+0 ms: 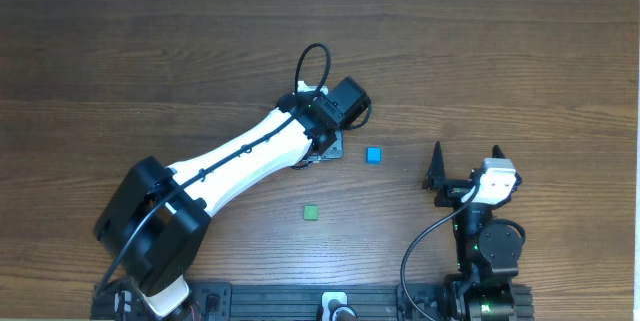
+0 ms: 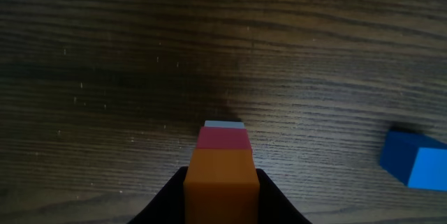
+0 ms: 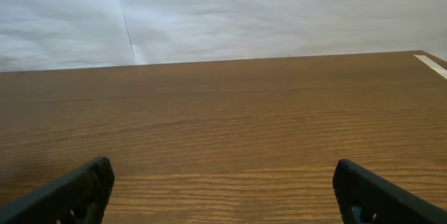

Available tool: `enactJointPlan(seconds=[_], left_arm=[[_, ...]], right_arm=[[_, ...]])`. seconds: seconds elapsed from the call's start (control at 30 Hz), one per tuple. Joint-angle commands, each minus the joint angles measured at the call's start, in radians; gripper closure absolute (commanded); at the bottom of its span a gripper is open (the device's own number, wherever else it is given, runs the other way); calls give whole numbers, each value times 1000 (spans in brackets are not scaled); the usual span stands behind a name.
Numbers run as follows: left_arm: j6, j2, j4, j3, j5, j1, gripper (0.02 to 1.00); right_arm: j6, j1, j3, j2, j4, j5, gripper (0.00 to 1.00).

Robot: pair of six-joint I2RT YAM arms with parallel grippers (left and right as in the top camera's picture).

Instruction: Stack Cubes

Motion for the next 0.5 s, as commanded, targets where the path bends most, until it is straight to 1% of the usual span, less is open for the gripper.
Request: enactJointPlan(seconds=[0.03, 0.13, 0.17, 0.2, 0.27, 0.33, 0.5], left_arm=[[-13, 13, 2, -8, 0, 6, 542], [-16, 13, 2, -8, 0, 6, 172], [-17, 13, 2, -8, -2, 6, 77], [-31, 12, 2, -8, -17, 8, 18], [-60, -2, 6, -8, -51, 27, 18], [-64, -41, 29, -8, -74, 77, 18], [9, -208, 107, -21, -76, 289, 18]], right_arm=[[-1, -6, -8, -7, 0, -9, 9], [-1, -6, -8, -7, 0, -9, 9], [-1, -6, -8, -7, 0, -9, 9], [-1, -6, -8, -7, 0, -9, 9], [-1, -6, -8, -7, 0, -9, 7], [-1, -6, -8, -7, 0, -9, 7], [-1, -6, -8, -7, 0, -9, 7]])
